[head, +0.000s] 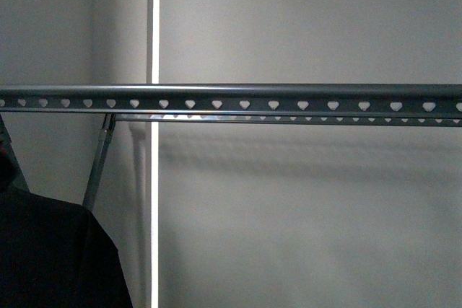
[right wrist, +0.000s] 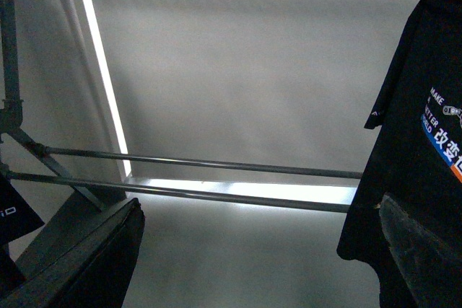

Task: Hang clothes on hanger

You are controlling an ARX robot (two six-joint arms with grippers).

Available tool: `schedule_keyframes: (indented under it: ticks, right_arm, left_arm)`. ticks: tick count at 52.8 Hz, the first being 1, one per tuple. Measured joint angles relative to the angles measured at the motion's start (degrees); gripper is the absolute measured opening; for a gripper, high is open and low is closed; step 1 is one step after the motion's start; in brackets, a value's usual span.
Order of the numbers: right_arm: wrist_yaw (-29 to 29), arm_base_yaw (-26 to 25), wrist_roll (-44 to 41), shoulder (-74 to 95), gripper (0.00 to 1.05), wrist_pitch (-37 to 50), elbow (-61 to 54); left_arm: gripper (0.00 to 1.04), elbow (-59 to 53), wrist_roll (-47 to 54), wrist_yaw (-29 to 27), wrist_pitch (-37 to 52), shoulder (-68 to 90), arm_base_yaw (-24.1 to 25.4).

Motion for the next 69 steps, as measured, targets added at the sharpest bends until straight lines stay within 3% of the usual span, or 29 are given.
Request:
schedule_keyframes:
  ticks: [14,35,49,62,69]
  right_arm:
    - [0.0,0.0,0.0,0.0,0.97,0.0,0.0]
    - [0.0,0.0,0.0,0.0,0.97,0.0,0.0]
    - [0.0,0.0,0.0,0.0,0.97,0.0,0.0]
    - [0.0,0.0,0.0,0.0,0.97,0.0,0.0]
    - [0.0,0.0,0.0,0.0,0.97,0.0,0.0]
  left_arm:
    - [0.98,18.9,-4.9,-6.4,-3.5,15.0,-2.5]
    - [0.98,29.1,-3.3,-13.7,-4.8,25.8,-4.0]
    - [0.61,34.1,-2.6,-15.7,-7.8,31.1,-3.1]
    - [0.13,34.1,-4.1,-13.4,-8.3,31.3,-2.6]
    - [0.05,29.2,-6.4,-9.3,-7.6,28.7,-2.8]
